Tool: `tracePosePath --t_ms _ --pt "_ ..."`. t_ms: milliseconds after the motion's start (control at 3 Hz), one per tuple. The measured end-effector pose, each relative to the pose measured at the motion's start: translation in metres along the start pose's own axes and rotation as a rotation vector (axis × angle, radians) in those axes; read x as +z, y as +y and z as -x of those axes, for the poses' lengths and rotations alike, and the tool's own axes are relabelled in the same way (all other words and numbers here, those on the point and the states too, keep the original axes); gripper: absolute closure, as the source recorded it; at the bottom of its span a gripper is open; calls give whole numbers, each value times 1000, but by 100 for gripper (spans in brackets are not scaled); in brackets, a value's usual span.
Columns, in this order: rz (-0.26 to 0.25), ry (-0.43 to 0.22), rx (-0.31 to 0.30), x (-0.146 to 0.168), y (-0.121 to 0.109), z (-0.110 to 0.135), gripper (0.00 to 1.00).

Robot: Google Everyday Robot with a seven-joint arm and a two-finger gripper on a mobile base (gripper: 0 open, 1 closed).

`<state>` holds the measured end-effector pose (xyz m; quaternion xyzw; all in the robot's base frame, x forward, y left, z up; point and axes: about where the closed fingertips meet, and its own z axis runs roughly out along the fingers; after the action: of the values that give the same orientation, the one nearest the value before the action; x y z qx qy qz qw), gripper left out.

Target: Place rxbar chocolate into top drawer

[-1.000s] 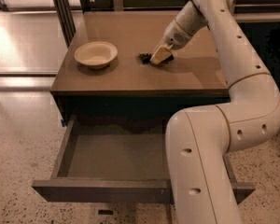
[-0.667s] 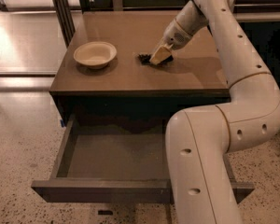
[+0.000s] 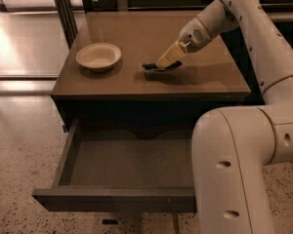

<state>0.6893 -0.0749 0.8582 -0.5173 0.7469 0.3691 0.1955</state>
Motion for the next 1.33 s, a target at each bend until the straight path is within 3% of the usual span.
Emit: tracePosePath --t_ms 333,1000,1333 --pt "61 -9 44 -11 44 4 100" --pt "68 19 13 -26 135 -1 100" --pt "-48 -29 -118 -30 168 0 100"
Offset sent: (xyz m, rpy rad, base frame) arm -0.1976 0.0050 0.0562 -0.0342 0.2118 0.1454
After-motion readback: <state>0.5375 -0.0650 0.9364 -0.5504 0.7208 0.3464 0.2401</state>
